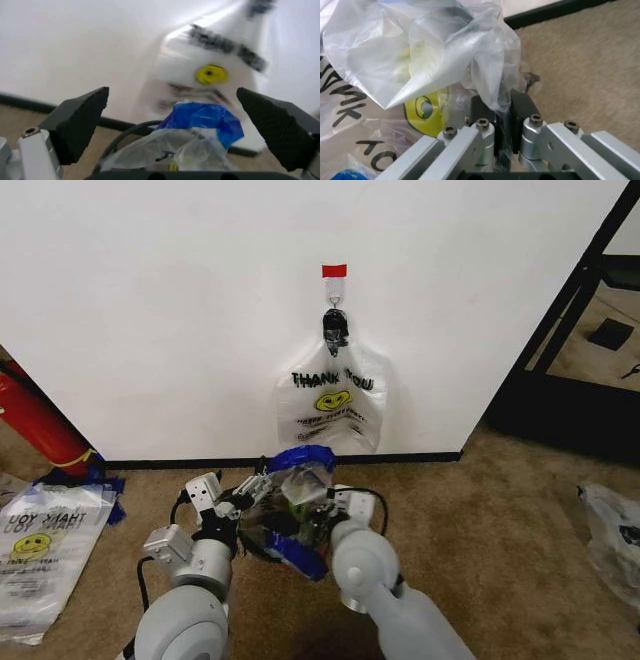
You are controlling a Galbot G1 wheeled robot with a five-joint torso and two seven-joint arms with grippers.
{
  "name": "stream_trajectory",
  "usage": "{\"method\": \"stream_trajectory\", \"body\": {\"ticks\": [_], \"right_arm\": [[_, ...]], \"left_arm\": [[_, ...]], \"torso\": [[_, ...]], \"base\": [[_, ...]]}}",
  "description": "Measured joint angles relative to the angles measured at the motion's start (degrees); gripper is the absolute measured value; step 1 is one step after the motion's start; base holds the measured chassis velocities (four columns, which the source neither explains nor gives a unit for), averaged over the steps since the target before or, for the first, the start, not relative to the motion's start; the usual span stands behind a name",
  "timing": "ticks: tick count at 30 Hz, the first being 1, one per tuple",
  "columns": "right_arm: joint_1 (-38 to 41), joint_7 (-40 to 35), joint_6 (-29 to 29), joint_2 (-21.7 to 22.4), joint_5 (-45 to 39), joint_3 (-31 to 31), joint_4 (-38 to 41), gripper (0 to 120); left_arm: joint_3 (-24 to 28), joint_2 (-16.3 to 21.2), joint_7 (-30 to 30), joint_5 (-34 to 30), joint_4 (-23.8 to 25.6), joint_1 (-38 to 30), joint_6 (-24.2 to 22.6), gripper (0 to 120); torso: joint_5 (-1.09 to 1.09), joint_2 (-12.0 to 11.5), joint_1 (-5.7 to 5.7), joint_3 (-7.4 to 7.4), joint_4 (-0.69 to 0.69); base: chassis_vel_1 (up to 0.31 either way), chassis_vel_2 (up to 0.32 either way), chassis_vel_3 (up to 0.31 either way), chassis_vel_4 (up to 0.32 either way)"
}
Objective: Pick up the garbage bag from the wall and place it over the trash bin.
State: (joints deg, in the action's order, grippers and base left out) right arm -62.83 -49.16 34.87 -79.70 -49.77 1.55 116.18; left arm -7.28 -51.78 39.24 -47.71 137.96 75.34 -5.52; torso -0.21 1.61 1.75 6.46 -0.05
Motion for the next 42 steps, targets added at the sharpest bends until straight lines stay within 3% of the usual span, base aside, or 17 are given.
{"method": "stream_trajectory", "body": {"ticks": [1,7,12,16,19,27,37,42], "right_arm": [[0.0,0.0,0.0,0.0,0.0,0.0,0.0,2],[-4.65,5.29,-2.29,2.95,0.19,-4.86,4.87,2],[-7.56,7.26,-2.33,5.09,-0.53,-5.58,7.8,2],[-9.38,8.45,-2.33,6.2,-0.87,-5.74,9.32,2],[-14.43,10.25,-2.79,6.21,0.77,-7.47,12.33,2],[-22.32,13.27,-4.52,5.82,4.12,-12.27,17.64,2],[-23.65,14.79,-5.14,5.18,4.71,-14.24,19.81,2],[-24.18,15.24,-5.23,5.0,5.86,-13.91,20.14,2]], "left_arm": [[0.0,0.0,0.0,0.0,0.0,0.0,0.0,100],[4.01,8.51,-10.03,-2.47,0.62,-6.69,-3.05,100],[7.22,11.96,-14.18,-2.15,-0.64,-10.24,-4.47,100],[8.43,13.84,-15.89,-1.1,-1.02,-11.31,-6.32,100],[11.05,15.22,-16.76,-0.45,-2.38,-15.31,-7.92,100],[13.77,14.91,-17.6,0.33,-6.76,-19.54,-8.84,100],[13.9,14.41,-19.42,1.67,-7.95,-19.51,-8.75,98],[14.06,14.27,-19.04,1.46,-7.56,-19.32,-8.6,85]], "torso": [[0.0,0.0,0.0,0.0,0.0],[-0.01,0.0,0.0,0.0,-0.02],[-0.02,0.0,0.0,0.0,-0.03],[-0.01,0.0,0.0,0.0,0.08],[0.0,0.0,0.0,0.0,-0.02],[-0.01,0.0,0.0,0.0,0.01],[-0.01,0.0,0.0,0.0,0.01],[-0.01,0.0,0.0,0.0,0.01]], "base": [[0.0,0.0,0.0,0.0],[0.0,0.0,0.0,0.0],[0.0,0.0,0.0,0.0],[0.0,0.0,0.0,0.0],[0.0,0.0,0.0,0.0],[0.0,0.0,0.0,0.0],[0.0,0.0,0.0,0.0],[0.0,0.0,0.0,0.0]]}}
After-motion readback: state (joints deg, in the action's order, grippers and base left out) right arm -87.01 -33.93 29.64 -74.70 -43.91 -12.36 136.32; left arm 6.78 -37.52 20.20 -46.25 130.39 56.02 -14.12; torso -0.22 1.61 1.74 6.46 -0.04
